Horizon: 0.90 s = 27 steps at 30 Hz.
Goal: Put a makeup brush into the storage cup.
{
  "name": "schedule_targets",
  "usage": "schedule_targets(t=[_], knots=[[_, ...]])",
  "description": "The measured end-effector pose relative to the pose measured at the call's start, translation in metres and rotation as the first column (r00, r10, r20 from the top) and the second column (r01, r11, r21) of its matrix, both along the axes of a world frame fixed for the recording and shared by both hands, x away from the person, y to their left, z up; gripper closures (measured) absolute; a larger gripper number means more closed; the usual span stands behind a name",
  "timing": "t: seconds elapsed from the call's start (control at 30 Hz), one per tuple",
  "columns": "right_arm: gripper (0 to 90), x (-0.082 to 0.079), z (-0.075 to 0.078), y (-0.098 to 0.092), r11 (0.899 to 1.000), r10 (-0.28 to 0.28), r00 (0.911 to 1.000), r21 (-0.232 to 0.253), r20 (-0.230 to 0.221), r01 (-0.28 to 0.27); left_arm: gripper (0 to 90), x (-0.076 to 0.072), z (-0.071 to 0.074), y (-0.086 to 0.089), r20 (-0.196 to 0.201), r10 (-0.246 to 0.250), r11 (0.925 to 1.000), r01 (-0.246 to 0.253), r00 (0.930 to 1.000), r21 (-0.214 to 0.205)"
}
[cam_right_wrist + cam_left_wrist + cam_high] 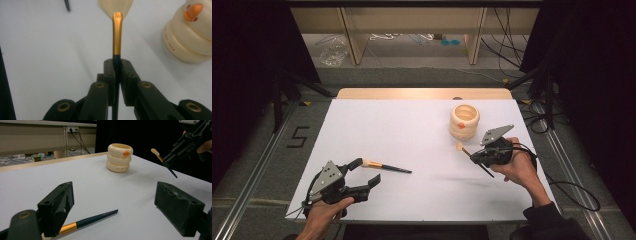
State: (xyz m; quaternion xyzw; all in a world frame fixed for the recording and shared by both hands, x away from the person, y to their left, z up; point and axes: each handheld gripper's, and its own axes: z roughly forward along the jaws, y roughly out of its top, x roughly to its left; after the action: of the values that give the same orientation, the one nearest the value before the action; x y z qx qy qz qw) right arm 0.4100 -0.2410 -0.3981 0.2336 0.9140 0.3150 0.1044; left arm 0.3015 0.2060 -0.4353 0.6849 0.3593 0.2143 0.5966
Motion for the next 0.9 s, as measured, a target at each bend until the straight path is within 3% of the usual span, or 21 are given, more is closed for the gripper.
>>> schedule_targets(t=[0.1,0.33,0.5,0.77,0.8,0.9], knots=[[84.7,0.003,0.001,-0.007,0.997,-0.018,0.9997,0.072,0.016,0.017,15.8,0.000,0.000,0.000,0.000,0.000,1.0000,0.000,1.0000,0.000],[84.7,0.009,0.006,-0.018,0.986,-0.088,0.9954,0.145,0.039,0.081,15.8,0.000,0.000,0.000,-0.001,-0.001,1.0000,0.001,1.0000,0.002],[84.7,0.018,0.008,-0.027,0.965,-0.142,0.9885,0.227,0.052,0.127,15.8,0.001,0.000,0.000,-0.004,0.000,1.0000,0.000,1.0000,0.002],[84.7,0.029,0.012,-0.041,0.933,-0.219,0.9734,0.306,0.067,0.189,15.8,0.001,0.000,0.000,-0.003,0.000,1.0000,0.000,1.0000,0.002],[84.7,0.030,0.011,-0.041,0.925,-0.226,0.9715,0.329,0.071,0.191,15.8,0.001,0.000,0.000,-0.004,0.000,1.0000,0.000,1.0000,0.001],[84.7,0.032,0.014,-0.043,0.918,-0.243,0.9670,0.340,0.077,0.203,15.8,0.001,0.000,0.000,-0.003,0.000,1.0000,0.000,1.0000,0.002]])
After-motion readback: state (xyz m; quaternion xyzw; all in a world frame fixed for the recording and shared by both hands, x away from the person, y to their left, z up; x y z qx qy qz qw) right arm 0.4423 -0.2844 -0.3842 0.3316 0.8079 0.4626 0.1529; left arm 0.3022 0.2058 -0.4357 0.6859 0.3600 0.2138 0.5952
